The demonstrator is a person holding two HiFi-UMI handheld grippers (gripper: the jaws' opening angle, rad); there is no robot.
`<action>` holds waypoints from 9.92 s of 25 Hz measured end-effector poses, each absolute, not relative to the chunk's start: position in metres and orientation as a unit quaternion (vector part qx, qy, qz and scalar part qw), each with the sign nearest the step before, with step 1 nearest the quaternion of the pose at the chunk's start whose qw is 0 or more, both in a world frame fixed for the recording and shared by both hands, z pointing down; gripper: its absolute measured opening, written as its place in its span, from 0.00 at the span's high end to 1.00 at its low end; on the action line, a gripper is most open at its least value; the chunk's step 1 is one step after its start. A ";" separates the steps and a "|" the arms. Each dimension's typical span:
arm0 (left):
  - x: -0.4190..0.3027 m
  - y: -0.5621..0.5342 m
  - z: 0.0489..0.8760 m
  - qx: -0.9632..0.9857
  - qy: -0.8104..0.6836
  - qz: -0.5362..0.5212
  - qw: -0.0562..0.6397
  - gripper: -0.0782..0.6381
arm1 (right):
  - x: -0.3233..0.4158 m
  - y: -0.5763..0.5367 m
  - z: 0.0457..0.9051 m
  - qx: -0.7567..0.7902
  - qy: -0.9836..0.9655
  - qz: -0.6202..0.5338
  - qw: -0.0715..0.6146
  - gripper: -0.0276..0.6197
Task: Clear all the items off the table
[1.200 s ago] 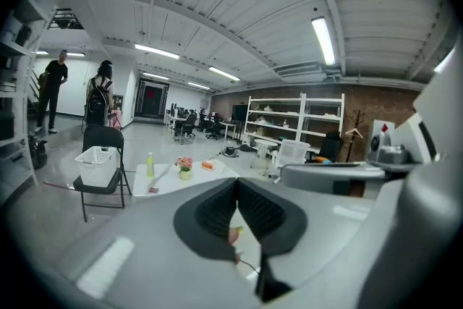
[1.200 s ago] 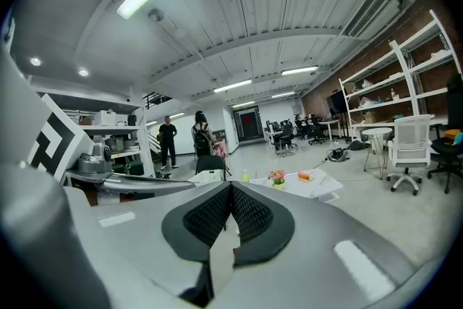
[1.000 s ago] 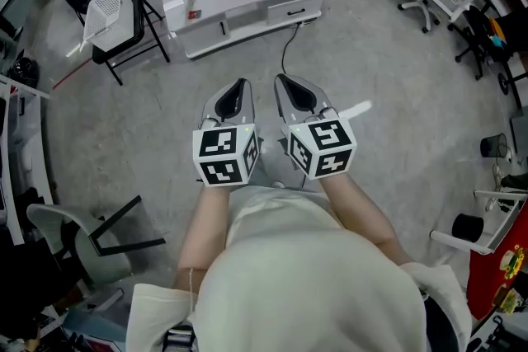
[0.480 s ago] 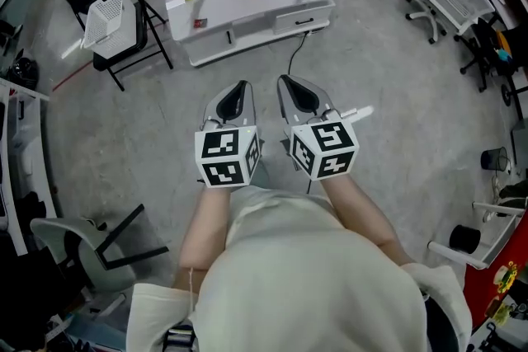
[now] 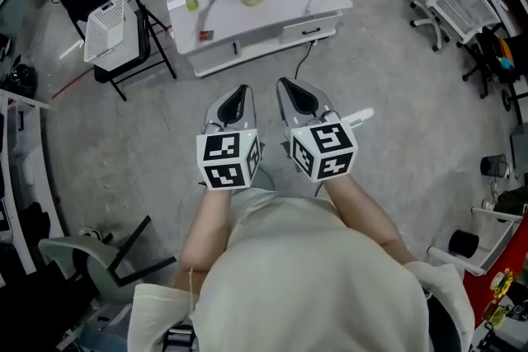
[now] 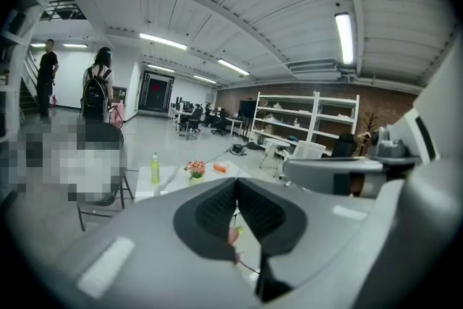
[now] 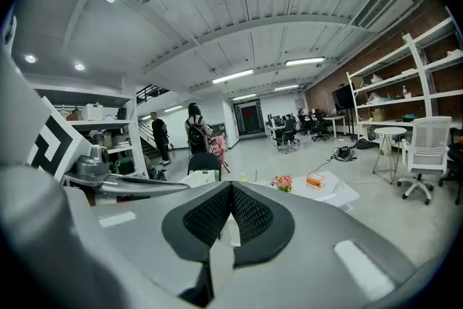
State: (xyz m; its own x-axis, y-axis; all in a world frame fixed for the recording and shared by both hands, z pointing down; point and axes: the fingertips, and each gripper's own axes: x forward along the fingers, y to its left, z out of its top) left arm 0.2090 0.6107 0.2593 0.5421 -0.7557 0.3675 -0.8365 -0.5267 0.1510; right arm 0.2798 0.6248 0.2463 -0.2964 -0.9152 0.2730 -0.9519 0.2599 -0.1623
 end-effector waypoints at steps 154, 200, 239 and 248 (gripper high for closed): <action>-0.005 0.176 0.678 0.715 -0.535 0.266 0.364 0.88 | 0.095 0.112 0.776 0.369 -0.771 0.219 0.471 0.93; -0.024 0.214 0.472 0.686 -0.605 0.228 0.336 0.88 | 0.079 0.134 0.482 0.383 -0.827 0.172 0.373 0.94; -0.043 0.171 0.392 0.675 -0.660 0.184 0.272 0.88 | 0.051 0.111 0.397 0.307 -0.885 0.074 0.341 0.94; -0.066 0.178 0.389 0.660 -0.678 0.184 0.266 0.88 | 0.023 0.116 0.392 0.283 -0.898 0.066 0.332 0.93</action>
